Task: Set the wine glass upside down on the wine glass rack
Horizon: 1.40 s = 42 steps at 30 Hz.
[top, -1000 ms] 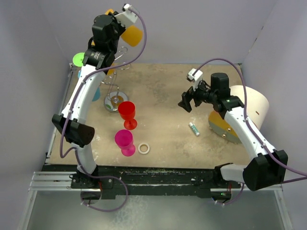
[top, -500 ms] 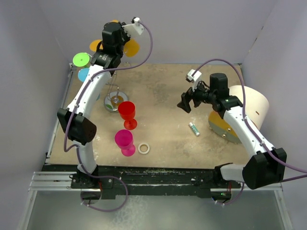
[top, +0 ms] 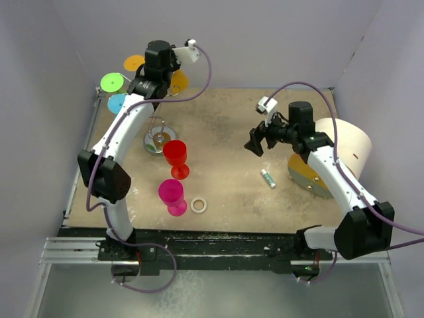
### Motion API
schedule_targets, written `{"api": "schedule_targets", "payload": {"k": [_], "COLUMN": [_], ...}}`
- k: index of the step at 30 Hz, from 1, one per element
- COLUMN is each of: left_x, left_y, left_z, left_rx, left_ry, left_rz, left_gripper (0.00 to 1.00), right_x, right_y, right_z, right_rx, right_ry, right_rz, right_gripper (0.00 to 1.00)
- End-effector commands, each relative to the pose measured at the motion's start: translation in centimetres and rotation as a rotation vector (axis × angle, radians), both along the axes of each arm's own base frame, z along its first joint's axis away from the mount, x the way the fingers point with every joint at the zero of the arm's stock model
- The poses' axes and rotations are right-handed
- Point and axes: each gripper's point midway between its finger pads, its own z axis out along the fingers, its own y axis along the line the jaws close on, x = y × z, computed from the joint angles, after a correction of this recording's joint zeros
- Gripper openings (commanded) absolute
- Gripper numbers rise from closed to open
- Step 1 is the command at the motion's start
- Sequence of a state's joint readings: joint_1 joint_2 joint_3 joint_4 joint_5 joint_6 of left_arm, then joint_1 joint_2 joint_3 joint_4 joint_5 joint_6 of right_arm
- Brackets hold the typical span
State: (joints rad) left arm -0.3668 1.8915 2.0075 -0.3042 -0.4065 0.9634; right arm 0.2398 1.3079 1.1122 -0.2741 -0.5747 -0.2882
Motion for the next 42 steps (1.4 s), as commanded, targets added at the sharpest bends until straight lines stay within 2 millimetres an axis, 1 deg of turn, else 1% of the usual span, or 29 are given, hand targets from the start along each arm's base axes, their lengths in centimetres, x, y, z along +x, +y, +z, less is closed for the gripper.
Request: {"api": "schedule_targets", "payload": {"k": [1,21,27,35,42], "left_x": [-2.5,-4.3,-4.8,-5.4,-5.9], "left_y": [1.4,2.0,1.7,1.2,0.8], "left_z": [4.3,2.1,2.3,1.9,2.3], "left_rx": [-0.013,0.002,-0.006,0.007,0.030], "left_ry": [-0.084,0.017,0.020,0.034,0.027], "left_rz": [0.025,0.025,0.007,-0.017,-0.038], "left_gripper": [0.00,0.00,0.00,0.00,0.00], "right_x": [0.6,0.8,0.9,1.0,1.1], "right_y": [0.1,-0.2,-0.4,-0.4,-0.4], "right_z": [0.9,0.7,0.5,0.1,0.0], "right_rx": [0.018,0.014,0.011,0.006,0.004], "right_ry": [-0.041,-0.043,-0.038,-0.027,-0.025], "right_rz": [0.003,-0.006,-0.011,-0.012,-0.014], "right_gripper": [0.99,0.99,0.99,0.99,0.99]}}
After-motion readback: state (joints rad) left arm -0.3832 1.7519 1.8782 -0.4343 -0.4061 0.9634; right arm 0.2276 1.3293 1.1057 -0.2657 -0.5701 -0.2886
